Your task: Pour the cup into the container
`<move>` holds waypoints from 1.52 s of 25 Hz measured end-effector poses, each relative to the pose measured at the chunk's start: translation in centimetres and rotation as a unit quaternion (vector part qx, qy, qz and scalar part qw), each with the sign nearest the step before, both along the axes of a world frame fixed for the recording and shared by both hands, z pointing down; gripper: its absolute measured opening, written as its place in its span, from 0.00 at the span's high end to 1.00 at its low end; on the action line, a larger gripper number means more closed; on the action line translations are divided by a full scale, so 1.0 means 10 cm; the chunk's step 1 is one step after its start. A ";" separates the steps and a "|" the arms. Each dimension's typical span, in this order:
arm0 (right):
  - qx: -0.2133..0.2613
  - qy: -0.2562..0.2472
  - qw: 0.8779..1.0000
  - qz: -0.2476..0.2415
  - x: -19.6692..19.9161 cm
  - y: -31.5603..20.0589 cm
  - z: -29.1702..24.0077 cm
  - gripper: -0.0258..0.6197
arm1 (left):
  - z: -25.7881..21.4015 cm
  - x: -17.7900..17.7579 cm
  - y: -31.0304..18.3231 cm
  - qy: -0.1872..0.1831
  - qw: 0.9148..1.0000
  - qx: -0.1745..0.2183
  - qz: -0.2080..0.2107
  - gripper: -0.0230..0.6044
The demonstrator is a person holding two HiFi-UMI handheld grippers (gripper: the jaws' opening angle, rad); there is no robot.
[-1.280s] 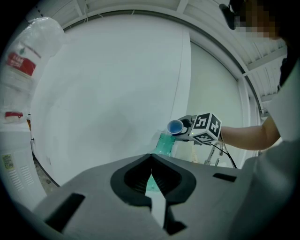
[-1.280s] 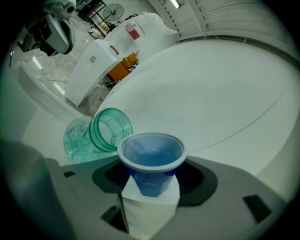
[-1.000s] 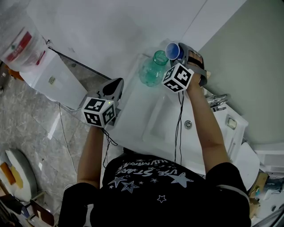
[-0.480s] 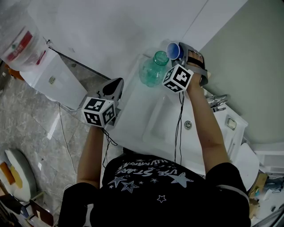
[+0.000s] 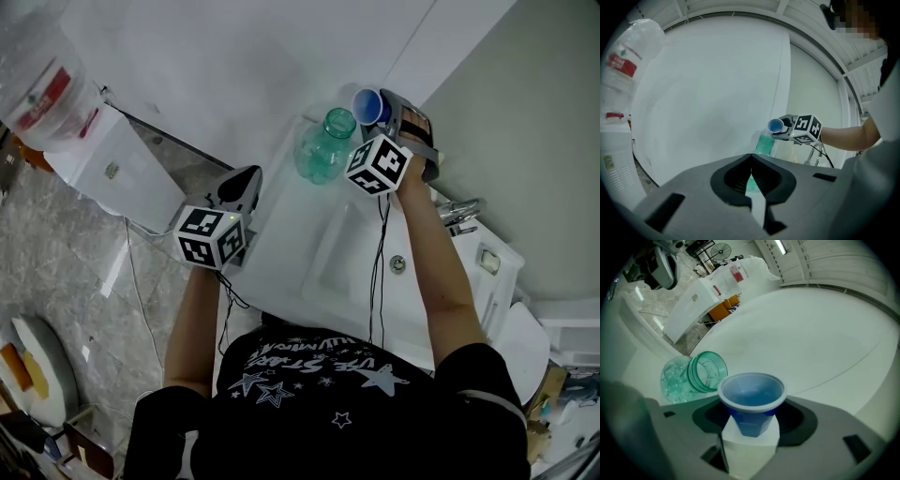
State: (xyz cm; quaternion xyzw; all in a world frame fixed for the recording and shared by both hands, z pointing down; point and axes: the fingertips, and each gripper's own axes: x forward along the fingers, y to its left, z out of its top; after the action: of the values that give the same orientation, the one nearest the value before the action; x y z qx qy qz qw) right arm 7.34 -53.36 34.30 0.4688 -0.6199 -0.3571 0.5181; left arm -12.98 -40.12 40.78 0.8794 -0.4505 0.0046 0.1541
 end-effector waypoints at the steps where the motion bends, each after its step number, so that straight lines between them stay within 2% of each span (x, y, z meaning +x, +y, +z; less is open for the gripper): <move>1: -0.002 -0.009 1.000 0.001 0.00 0.00 -0.01 0.51 | -0.01 0.00 0.00 0.000 1.000 0.001 0.000 0.95; 7: -0.005 -0.057 0.998 0.005 0.01 0.05 -0.06 0.51 | -0.03 0.01 0.06 -0.005 1.000 0.002 0.000 0.95; 11: -0.016 -0.129 0.991 0.011 0.03 0.11 -0.10 0.51 | -0.05 0.01 0.11 -0.009 1.000 0.003 -0.002 0.95; 18: -0.035 -0.261 0.965 0.015 0.06 0.41 -0.15 0.51 | -0.07 0.05 0.23 -0.013 1.000 0.004 -0.002 0.95; 23: -0.067 -0.350 0.934 0.025 0.11 0.64 0.01 0.50 | -0.05 0.12 0.35 -0.017 1.000 0.000 0.001 0.95; 25: -0.075 -0.370 0.926 0.027 0.14 0.73 0.11 0.50 | -0.03 0.16 0.41 -0.019 1.000 -0.003 0.003 0.95; 29: -0.083 -0.378 0.922 0.018 0.14 0.92 0.28 0.50 | 0.02 0.22 0.54 -0.024 1.000 -0.010 0.005 0.95; 32: -0.092 -0.398 0.913 0.011 0.12 1.05 0.43 0.50 | 0.06 0.26 0.66 -0.027 0.999 -0.015 0.005 0.95; 38: -0.123 -0.451 0.884 -0.013 -0.04 1.37 0.77 0.50 | 0.19 0.29 0.91 -0.030 0.999 -0.033 -0.001 0.95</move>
State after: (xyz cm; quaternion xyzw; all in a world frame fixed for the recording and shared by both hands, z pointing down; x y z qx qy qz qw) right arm 6.98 -39.65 42.04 0.5036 -0.8318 -0.0349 0.2307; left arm -10.10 -31.00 42.73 0.8730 -0.4552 0.0458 0.1690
